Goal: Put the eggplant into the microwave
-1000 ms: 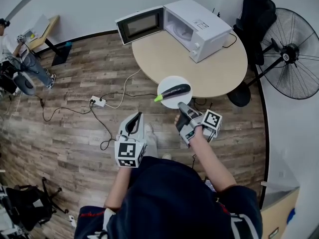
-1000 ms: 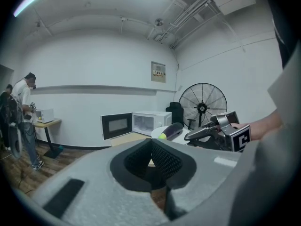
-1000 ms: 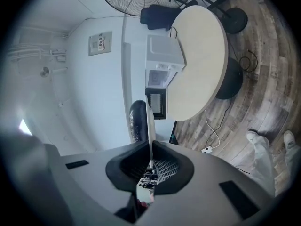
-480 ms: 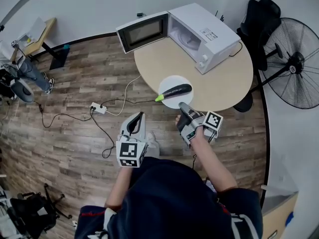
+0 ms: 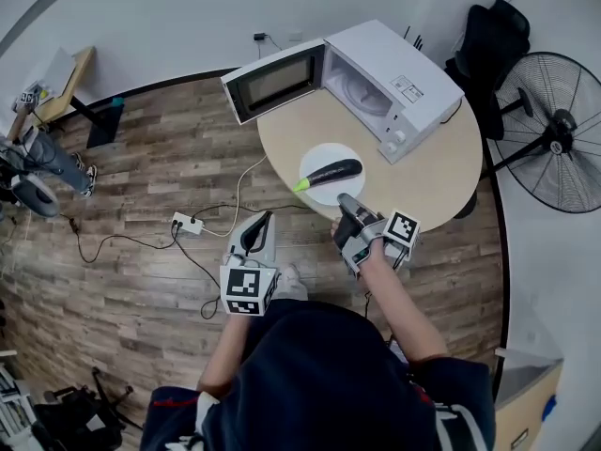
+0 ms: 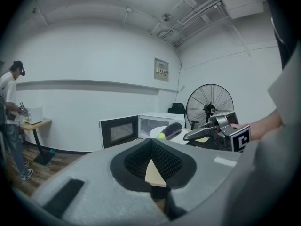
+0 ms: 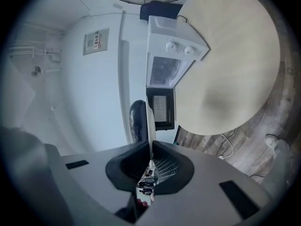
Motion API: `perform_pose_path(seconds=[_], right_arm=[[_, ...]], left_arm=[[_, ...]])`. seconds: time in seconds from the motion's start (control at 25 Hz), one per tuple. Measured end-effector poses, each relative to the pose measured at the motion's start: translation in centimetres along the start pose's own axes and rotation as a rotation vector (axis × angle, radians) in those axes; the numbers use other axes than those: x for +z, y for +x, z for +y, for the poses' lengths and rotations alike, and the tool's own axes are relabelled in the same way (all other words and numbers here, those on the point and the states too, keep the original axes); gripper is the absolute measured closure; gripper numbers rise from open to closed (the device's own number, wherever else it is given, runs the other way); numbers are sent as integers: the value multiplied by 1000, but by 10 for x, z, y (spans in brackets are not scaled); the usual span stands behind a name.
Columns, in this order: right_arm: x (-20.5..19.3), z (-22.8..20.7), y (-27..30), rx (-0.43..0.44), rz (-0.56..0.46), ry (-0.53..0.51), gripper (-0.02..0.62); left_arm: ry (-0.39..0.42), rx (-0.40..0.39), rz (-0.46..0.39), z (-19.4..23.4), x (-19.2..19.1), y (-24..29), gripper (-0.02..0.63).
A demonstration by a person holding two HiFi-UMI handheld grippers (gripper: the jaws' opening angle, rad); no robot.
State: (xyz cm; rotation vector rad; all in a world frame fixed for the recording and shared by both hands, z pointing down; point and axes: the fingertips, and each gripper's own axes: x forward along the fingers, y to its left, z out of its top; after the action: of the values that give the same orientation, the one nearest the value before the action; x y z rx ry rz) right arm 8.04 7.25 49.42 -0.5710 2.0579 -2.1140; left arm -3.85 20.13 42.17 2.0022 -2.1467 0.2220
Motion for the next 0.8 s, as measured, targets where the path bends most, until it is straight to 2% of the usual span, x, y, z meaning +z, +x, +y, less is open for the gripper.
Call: perform_pose_path(seconds=[0.4, 0.8], right_arm=[[8, 2, 52, -13, -51, 16, 572], [28, -10, 77, -38, -83, 52, 571]], left_arm=[[-2, -59, 9, 49, 6, 35, 592], [26, -120, 29, 53, -1, 67, 592]])
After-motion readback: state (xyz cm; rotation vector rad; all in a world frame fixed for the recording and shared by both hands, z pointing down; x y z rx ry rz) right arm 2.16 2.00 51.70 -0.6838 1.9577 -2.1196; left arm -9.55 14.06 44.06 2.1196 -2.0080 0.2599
